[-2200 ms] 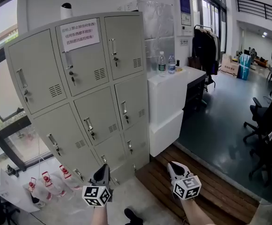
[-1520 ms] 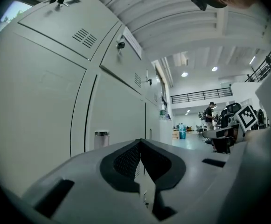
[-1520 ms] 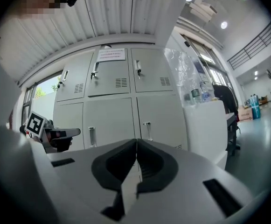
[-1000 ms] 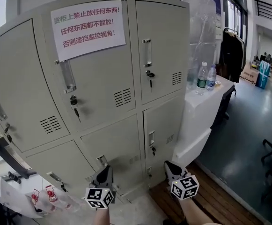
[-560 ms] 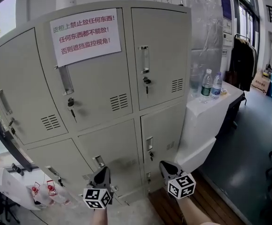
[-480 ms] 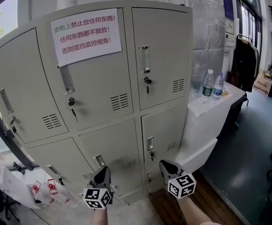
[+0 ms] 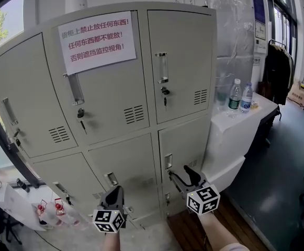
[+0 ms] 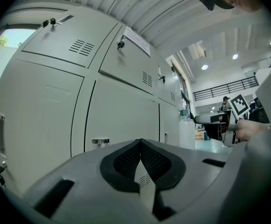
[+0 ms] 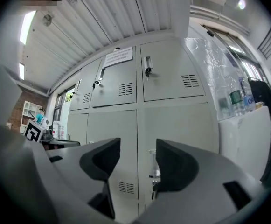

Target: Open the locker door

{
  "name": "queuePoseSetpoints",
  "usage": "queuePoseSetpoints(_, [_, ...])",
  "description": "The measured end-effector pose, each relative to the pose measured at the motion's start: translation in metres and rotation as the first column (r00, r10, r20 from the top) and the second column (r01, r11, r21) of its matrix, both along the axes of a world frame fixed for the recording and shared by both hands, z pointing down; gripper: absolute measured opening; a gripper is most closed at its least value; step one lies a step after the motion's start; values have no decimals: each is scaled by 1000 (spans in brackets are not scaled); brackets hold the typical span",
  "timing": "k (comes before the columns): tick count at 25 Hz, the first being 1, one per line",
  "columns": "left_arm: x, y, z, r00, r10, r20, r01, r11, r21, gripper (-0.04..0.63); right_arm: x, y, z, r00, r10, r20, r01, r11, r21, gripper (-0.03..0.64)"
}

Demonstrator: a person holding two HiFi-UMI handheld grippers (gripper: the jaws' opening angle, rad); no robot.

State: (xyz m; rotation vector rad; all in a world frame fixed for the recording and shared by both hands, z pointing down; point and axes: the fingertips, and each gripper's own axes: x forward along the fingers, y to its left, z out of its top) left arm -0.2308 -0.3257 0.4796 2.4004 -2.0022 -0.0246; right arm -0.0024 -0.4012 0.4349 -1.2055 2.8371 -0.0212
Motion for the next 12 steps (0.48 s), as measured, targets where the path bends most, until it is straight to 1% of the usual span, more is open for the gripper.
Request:
queuePoseSetpoints(4, [-1, 0, -1, 1000, 2, -5, -2, 1000, 1, 5, -6, -4, -40, 999, -52, 17, 51, 998, 40, 210])
queuePoseSetpoints(12, [-8, 2, 0, 1000, 12, -13, -12, 1000, 1, 5, -20, -18, -157, 988, -141, 66, 129, 979, 155, 210])
